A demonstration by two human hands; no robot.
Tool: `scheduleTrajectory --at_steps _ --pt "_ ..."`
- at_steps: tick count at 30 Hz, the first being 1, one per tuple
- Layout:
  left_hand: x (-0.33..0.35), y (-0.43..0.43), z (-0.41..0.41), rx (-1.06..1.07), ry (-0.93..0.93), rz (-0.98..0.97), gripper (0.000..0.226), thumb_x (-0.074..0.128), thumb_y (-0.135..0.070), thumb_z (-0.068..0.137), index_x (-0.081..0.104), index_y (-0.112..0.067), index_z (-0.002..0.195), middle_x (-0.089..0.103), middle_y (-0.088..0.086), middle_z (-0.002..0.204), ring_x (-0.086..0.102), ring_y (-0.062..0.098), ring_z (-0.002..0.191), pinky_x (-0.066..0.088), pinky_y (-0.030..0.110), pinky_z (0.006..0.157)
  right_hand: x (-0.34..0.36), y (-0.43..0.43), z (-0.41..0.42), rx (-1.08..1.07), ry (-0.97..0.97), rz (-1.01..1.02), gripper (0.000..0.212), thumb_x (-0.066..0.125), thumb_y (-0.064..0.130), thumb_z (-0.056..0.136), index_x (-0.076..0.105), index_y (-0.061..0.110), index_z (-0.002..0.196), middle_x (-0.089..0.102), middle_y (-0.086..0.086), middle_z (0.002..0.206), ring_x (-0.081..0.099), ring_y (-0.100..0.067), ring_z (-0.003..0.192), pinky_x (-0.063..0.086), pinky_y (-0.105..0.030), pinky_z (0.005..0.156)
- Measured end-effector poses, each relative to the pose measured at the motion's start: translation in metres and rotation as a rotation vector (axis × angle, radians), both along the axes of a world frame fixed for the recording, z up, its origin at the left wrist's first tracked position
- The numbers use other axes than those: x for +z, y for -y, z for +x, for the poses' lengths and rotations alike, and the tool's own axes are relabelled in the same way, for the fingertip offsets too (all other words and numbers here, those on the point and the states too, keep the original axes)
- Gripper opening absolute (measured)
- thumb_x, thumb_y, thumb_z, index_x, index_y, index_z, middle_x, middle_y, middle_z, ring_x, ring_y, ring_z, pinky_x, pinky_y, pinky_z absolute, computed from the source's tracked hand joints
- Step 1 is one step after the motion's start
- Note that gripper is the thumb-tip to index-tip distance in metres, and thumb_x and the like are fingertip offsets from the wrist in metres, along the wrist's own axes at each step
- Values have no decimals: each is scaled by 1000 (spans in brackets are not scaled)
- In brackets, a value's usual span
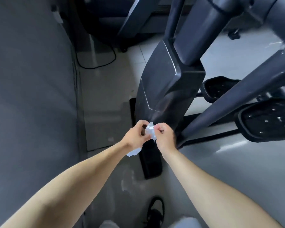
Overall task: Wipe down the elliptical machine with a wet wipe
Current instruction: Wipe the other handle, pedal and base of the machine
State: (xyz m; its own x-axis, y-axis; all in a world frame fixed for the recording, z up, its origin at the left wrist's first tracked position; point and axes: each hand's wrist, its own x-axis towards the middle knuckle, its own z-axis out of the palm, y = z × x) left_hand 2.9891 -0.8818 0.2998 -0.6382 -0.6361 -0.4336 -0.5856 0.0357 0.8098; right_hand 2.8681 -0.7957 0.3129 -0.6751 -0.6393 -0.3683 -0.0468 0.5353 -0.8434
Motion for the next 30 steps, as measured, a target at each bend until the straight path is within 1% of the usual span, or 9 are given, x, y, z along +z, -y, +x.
scheduleTrajectory --at_steps 2,5,7,8,10,13,18,24,30 --pt "-12 -5 2 55 -94 30 37 67 -32 94 44 -39 122 71 -1 93 60 9 71 51 27 71 -14 -1 3 17 14 -30 21 54 6 96 68 21 90 68 9 88 60 -3 75 44 -10 62" --pt "-29 -5 0 105 -156 -27 13 64 -28 98 53 -33 104 72 -9 90 65 12 82 53 32 80 -28 1 4 60 24 -71 21 55 7 93 67 24 87 69 3 83 63 -9 76 50 -21 69" --pt "-41 -5 1 176 -188 -48 9 63 -25 99 55 -26 94 70 -19 87 65 14 87 52 24 78 -40 3 2 45 10 -79 21 56 7 90 65 24 85 69 2 83 66 -15 81 51 -27 74" --pt "-47 -4 2 219 -214 -52 10 62 -24 100 55 -24 94 69 -21 86 66 18 83 50 20 72 -48 3 1 7 -9 -88 21 56 6 91 65 25 85 69 3 83 67 -18 83 51 -27 74" --pt "-62 1 2 304 -271 -90 11 60 -29 100 53 -25 93 70 -18 87 62 22 65 47 27 57 -67 0 -1 -80 -60 -102 22 56 6 92 65 26 86 68 5 83 67 -20 84 48 -23 69" --pt "-86 10 -5 375 -300 -259 15 64 -37 97 53 -34 88 66 -19 85 53 7 60 47 25 60 -95 -1 -4 -82 -117 -112 23 55 7 91 65 28 89 68 3 85 66 -18 86 48 -22 70" --pt "-118 16 -15 339 -344 -391 25 69 -40 94 48 -28 85 62 -12 84 50 6 61 43 16 57 -131 8 2 -112 -178 -188 18 52 12 89 58 26 79 68 0 78 66 -20 78 53 -36 71" --pt "-185 19 -10 344 -301 -423 32 73 -41 91 44 -29 80 60 -15 69 49 6 56 39 21 53 -178 13 7 -148 -246 -266 18 51 10 89 52 20 74 66 -2 73 61 -20 71 45 -26 61" --pt "-265 9 -10 408 -330 -375 32 75 -35 90 48 -18 83 58 3 73 49 8 61 40 30 57 -209 13 4 -117 -312 -329 14 51 10 89 51 17 78 65 -5 74 57 -16 68 43 -22 59"
